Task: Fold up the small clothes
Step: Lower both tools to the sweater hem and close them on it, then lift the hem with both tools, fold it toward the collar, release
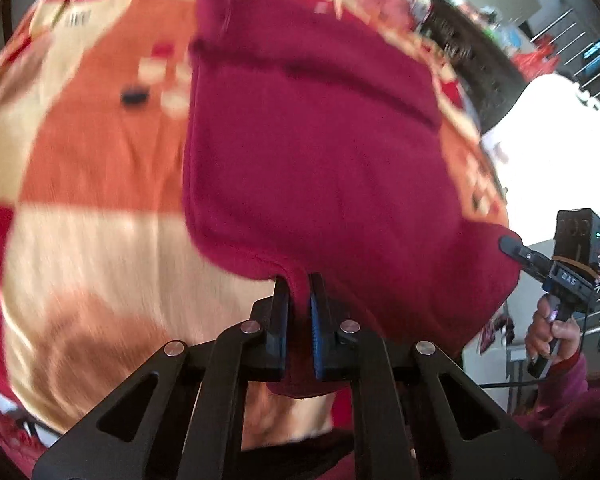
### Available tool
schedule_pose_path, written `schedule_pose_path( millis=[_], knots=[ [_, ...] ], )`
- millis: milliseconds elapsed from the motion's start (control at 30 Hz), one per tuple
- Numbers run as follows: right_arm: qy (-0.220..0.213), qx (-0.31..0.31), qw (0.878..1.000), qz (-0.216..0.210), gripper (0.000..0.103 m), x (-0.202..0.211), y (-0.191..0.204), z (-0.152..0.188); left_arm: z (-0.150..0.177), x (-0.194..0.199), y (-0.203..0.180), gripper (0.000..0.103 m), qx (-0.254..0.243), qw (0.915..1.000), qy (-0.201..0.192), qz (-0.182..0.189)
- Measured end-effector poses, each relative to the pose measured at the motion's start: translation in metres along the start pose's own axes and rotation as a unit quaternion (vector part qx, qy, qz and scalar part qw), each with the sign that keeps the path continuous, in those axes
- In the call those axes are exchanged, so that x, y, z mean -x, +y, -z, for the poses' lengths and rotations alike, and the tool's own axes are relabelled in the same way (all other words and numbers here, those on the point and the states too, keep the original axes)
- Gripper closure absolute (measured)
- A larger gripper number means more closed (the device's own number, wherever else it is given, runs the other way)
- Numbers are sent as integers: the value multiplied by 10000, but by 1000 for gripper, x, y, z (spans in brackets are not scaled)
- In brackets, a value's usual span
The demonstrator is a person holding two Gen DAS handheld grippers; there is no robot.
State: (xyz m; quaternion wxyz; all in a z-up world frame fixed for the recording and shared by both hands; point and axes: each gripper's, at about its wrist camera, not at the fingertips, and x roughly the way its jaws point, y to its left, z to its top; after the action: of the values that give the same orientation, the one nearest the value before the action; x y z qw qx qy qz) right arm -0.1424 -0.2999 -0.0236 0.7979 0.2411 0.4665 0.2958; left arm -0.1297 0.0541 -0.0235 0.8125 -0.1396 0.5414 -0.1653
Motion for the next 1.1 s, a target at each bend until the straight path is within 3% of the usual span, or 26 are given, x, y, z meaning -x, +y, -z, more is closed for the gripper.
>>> schedule_pose_path(
  millis=[167,433,733,833,933,1033,1067,1100],
  knots=[
    [-560,142,9982,-150,91,-1,6,-55,-49,18,1,95,-2,9979,-649,-70],
    [-1344,116,9907,157,91,-23,0,-145,-139,12,13,95,122,9890,-1458,-235],
    [-1405,-19,9884,568,91,-56,-28,-226,-229,-32,26,96,236,9852,-1619,-519],
    [-1129,-606,9899,614,91,-77,-56,-248,-255,-50,33,96,346,9865,-1529,-477],
    [-896,-648,9901,864,90,-89,-68,-265,-273,-63,43,95,547,9874,-1409,-466],
    [-970,-355,9911,842,84,-83,-61,-271,-285,-65,51,87,593,9887,-1314,-414],
    [-1031,-318,9905,856,74,-80,-59,-273,-288,-64,51,82,573,9890,-1290,-433],
    [-1158,-312,9887,897,67,-74,-59,-274,-290,-63,51,69,539,9891,-1283,-473]
  ],
)
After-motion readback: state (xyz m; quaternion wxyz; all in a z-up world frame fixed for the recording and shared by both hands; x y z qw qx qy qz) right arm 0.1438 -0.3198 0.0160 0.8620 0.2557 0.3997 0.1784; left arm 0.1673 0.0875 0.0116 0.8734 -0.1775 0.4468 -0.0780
